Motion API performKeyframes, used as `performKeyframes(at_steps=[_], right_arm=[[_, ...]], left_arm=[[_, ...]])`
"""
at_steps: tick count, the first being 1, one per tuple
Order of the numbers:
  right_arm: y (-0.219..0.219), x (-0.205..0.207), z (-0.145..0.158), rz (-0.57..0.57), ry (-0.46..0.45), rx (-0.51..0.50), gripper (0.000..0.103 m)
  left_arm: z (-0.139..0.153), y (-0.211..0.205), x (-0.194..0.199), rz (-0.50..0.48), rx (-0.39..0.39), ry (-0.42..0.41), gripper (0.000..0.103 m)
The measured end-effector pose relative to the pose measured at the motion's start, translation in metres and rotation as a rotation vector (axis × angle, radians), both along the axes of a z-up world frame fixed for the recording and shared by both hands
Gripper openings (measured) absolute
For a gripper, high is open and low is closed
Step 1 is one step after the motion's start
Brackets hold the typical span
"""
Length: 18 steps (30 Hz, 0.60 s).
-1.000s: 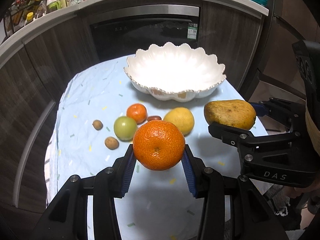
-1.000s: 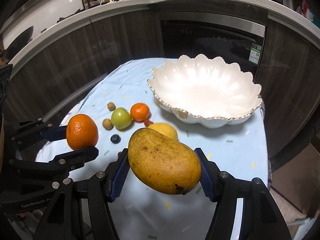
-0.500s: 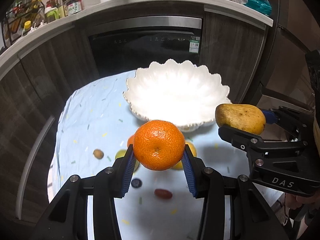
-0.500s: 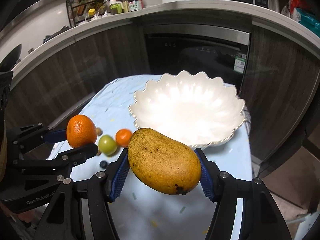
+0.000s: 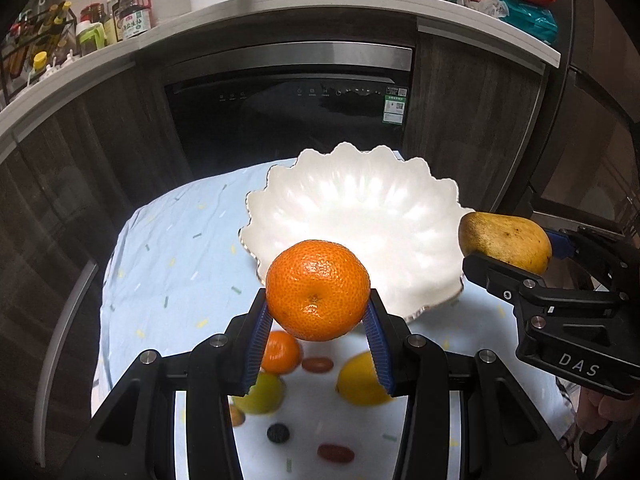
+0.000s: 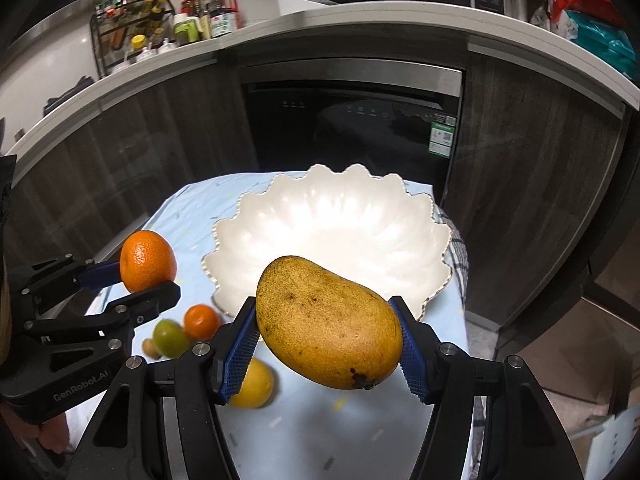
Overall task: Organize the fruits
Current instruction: 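Lift the orange and mango and carry both over the white bowl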
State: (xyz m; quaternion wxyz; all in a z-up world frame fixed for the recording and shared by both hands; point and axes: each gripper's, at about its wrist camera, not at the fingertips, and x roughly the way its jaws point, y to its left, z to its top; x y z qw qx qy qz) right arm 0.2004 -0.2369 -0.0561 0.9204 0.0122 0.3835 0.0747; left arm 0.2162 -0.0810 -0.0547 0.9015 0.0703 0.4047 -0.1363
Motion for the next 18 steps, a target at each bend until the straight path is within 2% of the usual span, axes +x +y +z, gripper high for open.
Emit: performKeyframes(at_steps=[18], right_arm=[[-0.021, 0.063, -0.029, -0.138, 0.066, -0.060, 0.064]], left_arm=[[-0.033, -0.012, 0.074, -0.014, 0.007, 0.043, 0.045]])
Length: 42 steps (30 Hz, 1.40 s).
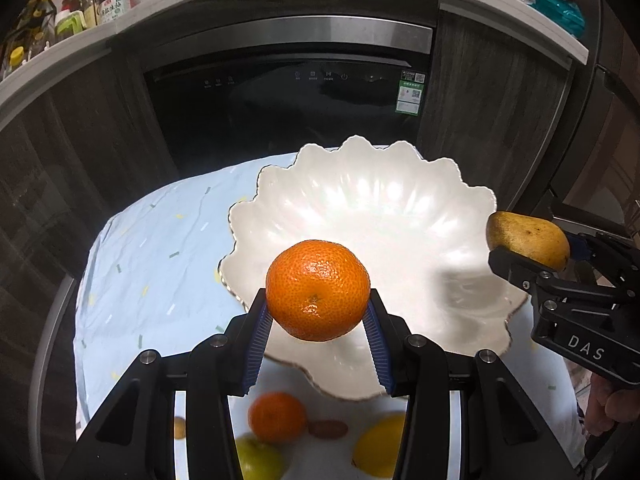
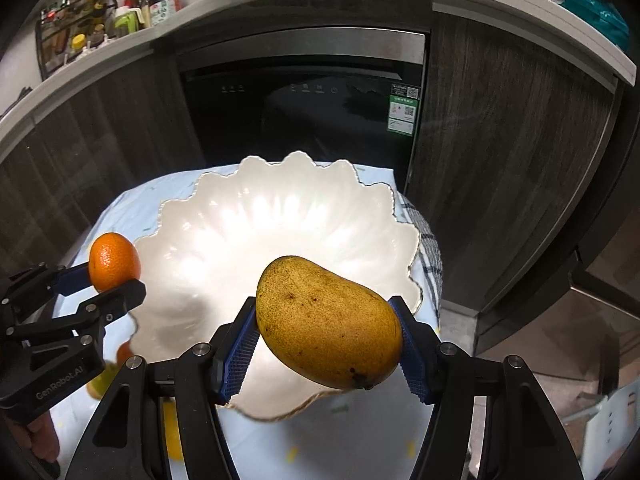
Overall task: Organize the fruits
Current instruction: 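Lift the orange and mango and carry both over the white bowl, then open the left tool dropping the orange while the right tool releases the mango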
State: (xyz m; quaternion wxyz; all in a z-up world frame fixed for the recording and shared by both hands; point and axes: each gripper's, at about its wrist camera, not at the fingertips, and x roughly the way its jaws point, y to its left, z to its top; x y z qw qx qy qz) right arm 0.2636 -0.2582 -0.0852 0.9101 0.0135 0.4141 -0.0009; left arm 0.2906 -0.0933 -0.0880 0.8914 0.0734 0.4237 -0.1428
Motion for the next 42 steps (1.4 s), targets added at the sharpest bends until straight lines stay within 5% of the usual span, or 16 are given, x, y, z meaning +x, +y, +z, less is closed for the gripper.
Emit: performKeyframes(at_steps=[10, 14, 18, 23, 42], right_arm=[[-0.005, 0.017, -0.012, -0.053, 0.052, -0.037, 0.065], [-0.007, 0.017, -0.014, -0.065, 0.058, -0.030, 0.068], [-0.008, 0.013, -0.004, -0.100, 0.001, -0.051, 0.086], [-0.007, 0.007, 0.008, -0.113, -0.033, -0.053, 0.087], [0.026, -0.027, 0.034, -0.078, -0.087, -0.023, 0.087]], left_arm=[[-0.017, -0.001, 0.023, 0.009, 0.003, 0.058, 0.047], [-0.013, -0.003, 0.021, 0.014, 0.014, 0.029, 0.072], [-0.008, -0.002, 0.019, 0.024, 0.026, 0.018, 0.076], [0.000, 0.007, 0.012, 0.068, 0.024, -0.001, 0.087], [0.038, 0.048, -0.032, 0.134, 0.021, -0.087, 0.092]])
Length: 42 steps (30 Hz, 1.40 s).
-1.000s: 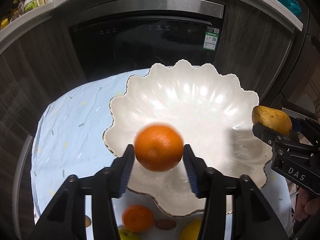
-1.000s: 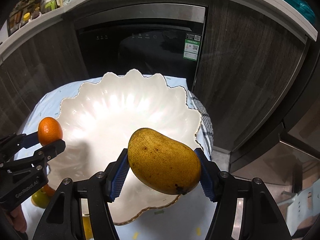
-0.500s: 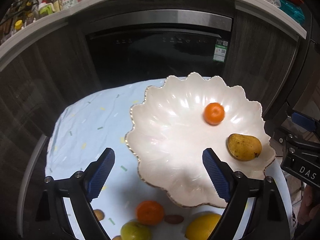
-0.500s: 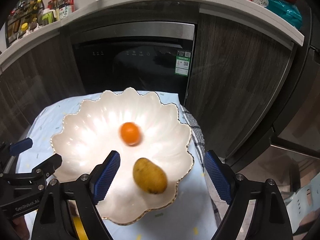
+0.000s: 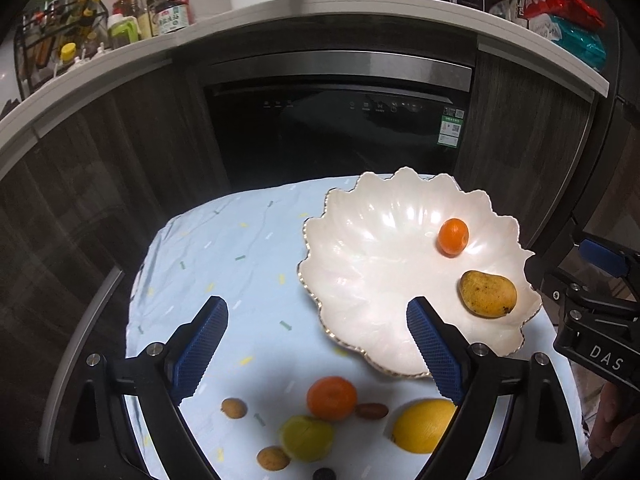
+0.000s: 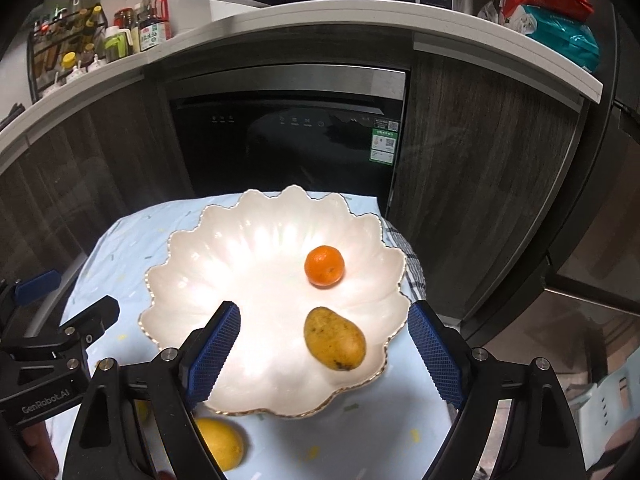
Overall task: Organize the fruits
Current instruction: 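Open the left tool dropping the orange while the right tool releases the mango, then grasp the blueberry with the left tool while the right tool grasps the lemon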
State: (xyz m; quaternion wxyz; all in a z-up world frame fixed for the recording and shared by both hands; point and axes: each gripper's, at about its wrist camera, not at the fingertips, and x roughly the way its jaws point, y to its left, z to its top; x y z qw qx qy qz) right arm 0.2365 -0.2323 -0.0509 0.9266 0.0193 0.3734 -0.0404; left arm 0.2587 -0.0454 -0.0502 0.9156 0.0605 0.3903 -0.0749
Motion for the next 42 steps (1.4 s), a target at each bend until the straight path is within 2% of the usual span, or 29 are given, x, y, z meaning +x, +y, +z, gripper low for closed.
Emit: performKeyframes(at_steps=[20, 26, 42], right_arm=[[0.030, -0.030, 0.004, 0.049, -0.012, 0.010, 0.087], [0.042, -0.040, 0.001, 0.071, -0.008, 0.006, 0.087], [0.057, -0.062, -0.020, 0.131, 0.024, 0.011, 0.087]], left_arm=[[0.009, 0.033, -0.041, 0.046, -0.009, -0.035, 0.092], [0.010, 0.042, -0.054, 0.056, 0.014, -0.054, 0.092], [-0.012, 0.049, -0.086, 0.050, 0.042, -0.036, 0.090]])
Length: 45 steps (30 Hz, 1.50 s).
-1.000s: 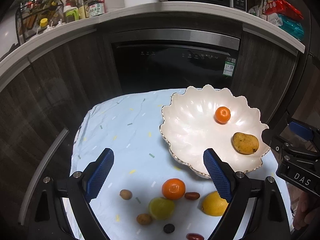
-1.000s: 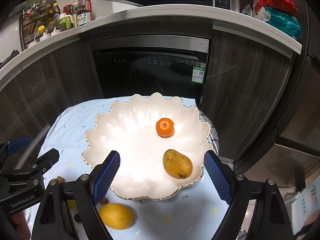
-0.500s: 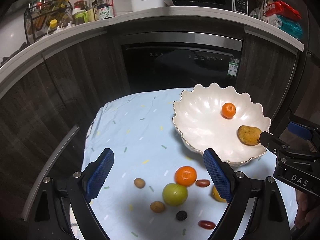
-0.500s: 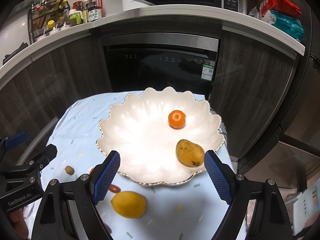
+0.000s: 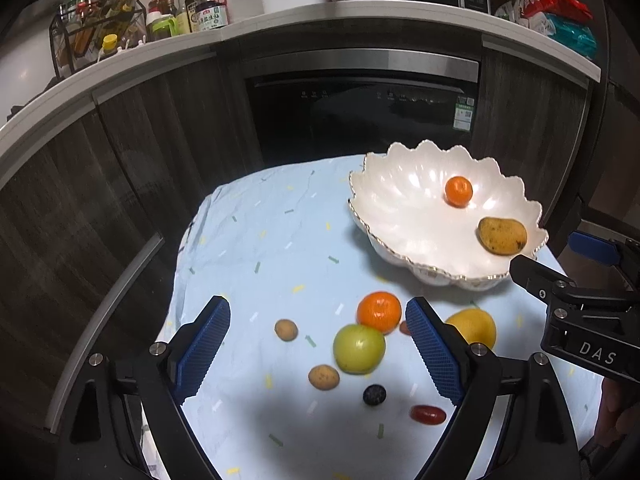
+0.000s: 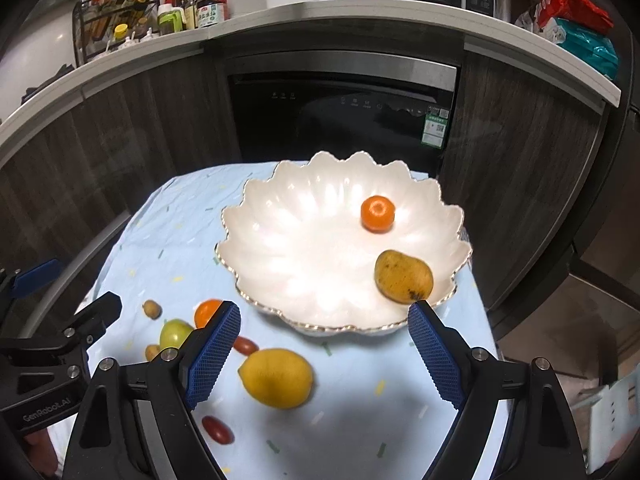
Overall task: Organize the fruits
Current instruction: 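Grasp the blueberry with the left tool while the right tool grasps the lemon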
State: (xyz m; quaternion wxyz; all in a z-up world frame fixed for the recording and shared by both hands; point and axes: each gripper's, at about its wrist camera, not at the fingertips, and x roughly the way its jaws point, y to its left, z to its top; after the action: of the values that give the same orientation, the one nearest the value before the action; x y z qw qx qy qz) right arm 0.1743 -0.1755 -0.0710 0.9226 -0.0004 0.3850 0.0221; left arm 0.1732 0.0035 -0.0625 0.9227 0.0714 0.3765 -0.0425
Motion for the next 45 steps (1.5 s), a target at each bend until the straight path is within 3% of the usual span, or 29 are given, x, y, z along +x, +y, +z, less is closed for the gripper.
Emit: performKeyframes(at_steps=[18, 22, 39, 45], right_arm=[[0.009, -0.015, -0.027, 0.067, 0.025, -0.018, 0.087], [0.011, -0.018, -0.034, 0.083, 0.027, -0.021, 0.087], [0.018, -0.020, -0.057, 0.150, 0.020, -0.045, 0.087], [0.018, -0.019, -0.064, 0.179, 0.017, -0.043, 0.087]], left_arm=[[-0.029, -0.002, -0.016, -0.017, 0.001, 0.020, 0.083], [-0.035, -0.002, -0.021, -0.029, -0.010, 0.016, 0.076], [-0.068, -0.009, -0.026, -0.060, -0.004, 0.057, 0.075], [-0.082, -0.015, -0.026, -0.083, -0.011, 0.096, 0.066]])
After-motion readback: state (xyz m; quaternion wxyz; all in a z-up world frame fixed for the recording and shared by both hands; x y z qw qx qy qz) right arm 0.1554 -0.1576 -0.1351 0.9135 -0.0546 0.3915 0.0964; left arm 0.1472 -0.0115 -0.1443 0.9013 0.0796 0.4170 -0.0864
